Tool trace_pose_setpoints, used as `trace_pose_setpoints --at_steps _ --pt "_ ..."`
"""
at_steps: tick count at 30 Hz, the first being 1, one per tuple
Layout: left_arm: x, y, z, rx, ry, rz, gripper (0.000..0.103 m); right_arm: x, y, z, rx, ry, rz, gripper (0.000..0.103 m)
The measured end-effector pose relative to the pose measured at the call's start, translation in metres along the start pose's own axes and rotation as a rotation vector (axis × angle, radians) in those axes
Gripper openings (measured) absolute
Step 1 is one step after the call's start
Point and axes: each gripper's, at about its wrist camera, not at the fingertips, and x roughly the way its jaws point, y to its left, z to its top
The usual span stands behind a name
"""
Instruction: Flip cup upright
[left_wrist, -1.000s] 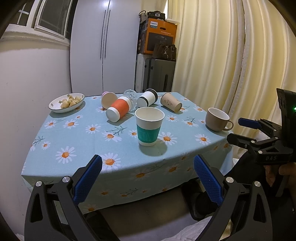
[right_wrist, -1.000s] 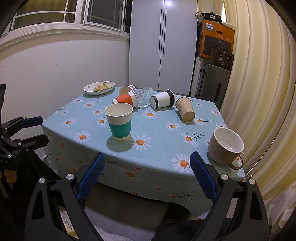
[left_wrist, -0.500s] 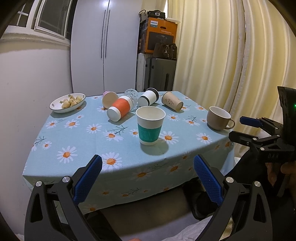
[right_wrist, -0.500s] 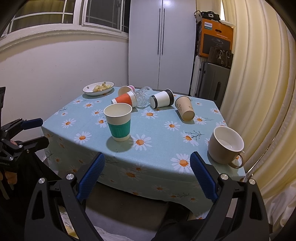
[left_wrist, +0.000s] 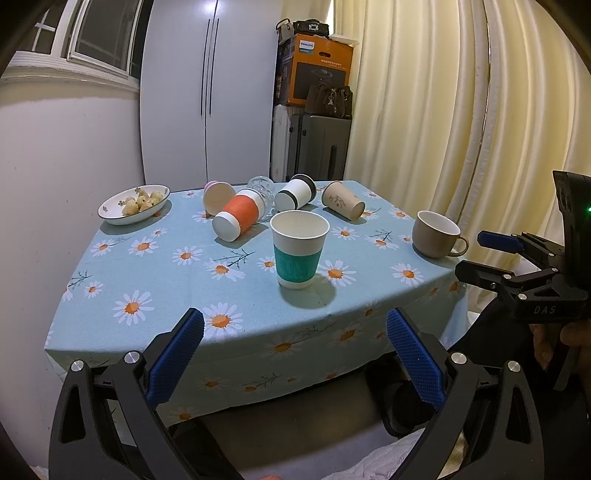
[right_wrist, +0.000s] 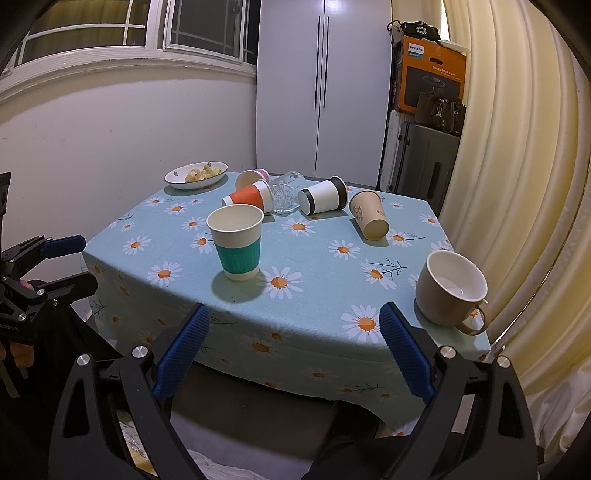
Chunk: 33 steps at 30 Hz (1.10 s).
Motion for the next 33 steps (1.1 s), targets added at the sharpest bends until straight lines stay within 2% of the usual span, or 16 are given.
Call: trace_pose_setpoints --at_steps 33 --pt "0.0008 -0.0028 -0.0011 0.003 0.001 -0.002 0.097 0.0015 0.0002 -0.0011 -0.004 0.003 -0.001 0.092"
